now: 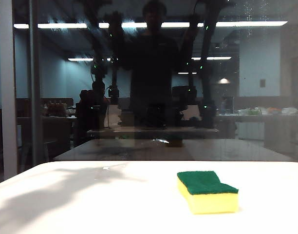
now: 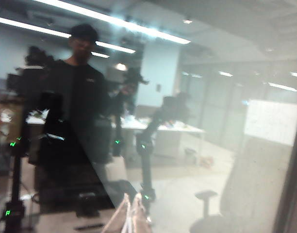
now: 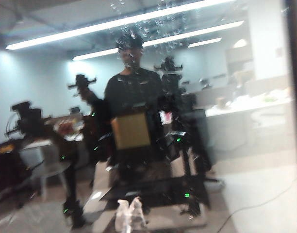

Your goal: Reach upward to find where there is water on the glass, pick up the sponge from the table, dry the water, and finally place the sponge back on the table.

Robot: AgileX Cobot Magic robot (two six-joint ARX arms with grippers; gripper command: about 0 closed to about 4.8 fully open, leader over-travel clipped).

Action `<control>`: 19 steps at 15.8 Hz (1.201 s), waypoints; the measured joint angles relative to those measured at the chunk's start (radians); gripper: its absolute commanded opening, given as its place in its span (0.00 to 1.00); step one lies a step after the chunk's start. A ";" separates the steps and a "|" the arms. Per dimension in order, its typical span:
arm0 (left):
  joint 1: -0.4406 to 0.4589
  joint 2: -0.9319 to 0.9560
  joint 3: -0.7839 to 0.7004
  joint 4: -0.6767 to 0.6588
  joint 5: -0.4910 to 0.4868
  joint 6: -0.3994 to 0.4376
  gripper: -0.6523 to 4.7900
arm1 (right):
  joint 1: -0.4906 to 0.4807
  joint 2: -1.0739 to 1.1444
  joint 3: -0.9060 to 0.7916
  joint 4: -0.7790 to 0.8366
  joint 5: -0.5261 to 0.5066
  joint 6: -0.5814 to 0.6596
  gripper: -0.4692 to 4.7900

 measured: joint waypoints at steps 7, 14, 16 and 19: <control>0.000 0.261 0.269 -0.011 0.042 0.015 0.11 | 0.000 0.431 0.459 -0.137 -0.117 -0.006 0.09; 0.000 0.350 0.289 -0.083 0.043 0.115 0.11 | -0.001 0.579 0.521 -0.177 -0.134 -0.060 0.09; -0.005 0.349 0.290 -0.071 0.045 0.128 0.11 | -0.002 0.575 0.525 -0.168 -0.197 -0.060 0.09; -0.005 0.348 0.290 -0.060 0.100 0.132 0.11 | -0.002 0.575 0.525 -0.120 -0.344 -0.060 0.09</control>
